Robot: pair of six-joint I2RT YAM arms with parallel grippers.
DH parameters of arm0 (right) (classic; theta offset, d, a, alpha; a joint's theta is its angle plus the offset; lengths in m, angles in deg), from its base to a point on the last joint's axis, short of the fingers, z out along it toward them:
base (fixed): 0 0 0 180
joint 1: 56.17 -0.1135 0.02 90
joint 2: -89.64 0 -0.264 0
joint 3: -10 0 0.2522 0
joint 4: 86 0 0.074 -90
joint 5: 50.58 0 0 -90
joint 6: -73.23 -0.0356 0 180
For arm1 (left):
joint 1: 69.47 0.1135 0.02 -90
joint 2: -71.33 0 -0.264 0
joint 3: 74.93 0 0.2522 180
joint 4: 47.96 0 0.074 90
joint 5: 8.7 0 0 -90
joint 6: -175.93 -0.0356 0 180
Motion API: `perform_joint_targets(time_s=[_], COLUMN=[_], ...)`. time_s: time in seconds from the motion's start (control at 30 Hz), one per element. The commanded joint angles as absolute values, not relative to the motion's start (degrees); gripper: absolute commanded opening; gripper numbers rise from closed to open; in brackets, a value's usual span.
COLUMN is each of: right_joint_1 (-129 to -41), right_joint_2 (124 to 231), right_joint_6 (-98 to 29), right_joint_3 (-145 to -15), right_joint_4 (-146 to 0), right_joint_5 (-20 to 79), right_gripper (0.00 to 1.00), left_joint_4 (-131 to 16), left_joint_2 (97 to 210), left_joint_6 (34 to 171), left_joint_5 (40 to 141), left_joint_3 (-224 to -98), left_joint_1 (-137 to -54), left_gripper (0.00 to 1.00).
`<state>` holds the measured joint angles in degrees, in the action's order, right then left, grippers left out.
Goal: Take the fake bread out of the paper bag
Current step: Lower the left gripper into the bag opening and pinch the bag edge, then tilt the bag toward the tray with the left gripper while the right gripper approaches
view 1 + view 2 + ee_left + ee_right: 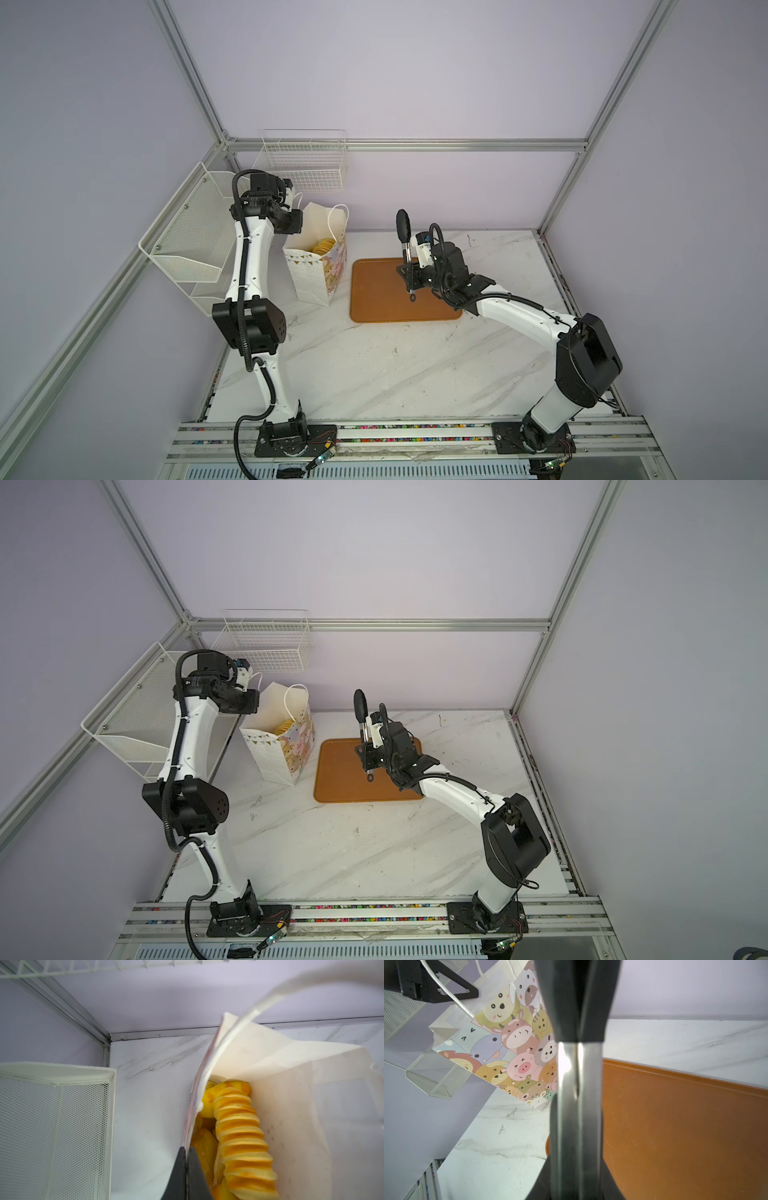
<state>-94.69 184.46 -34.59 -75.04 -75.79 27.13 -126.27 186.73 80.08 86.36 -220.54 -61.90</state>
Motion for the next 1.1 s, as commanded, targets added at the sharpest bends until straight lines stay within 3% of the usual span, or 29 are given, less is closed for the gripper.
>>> perform_joint_targets(time_s=[0.0,0.5,1.07], right_joint_1=[-94.74,-94.71,-94.66], right_joint_2=[182.02,184.77,183.58], right_joint_6=[-35.61,-37.68,-37.51], right_joint_3=[-73.86,-73.59,-69.64], right_joint_4=[-75.47,-69.75,-65.00], right_joint_5=[28.67,29.29,30.90], right_gripper=[0.00,0.00,0.00], left_joint_4=[-123.87,-120.11,-112.27], left_joint_2=[180.75,172.67,165.05], left_joint_6=[77.53,72.60,65.69], left_joint_5=[84.99,83.52,73.02], left_joint_3=[-218.08,-210.28,-188.94], left_joint_1=[-62.09,-63.48,-81.36], left_gripper=[0.00,0.00,0.00])
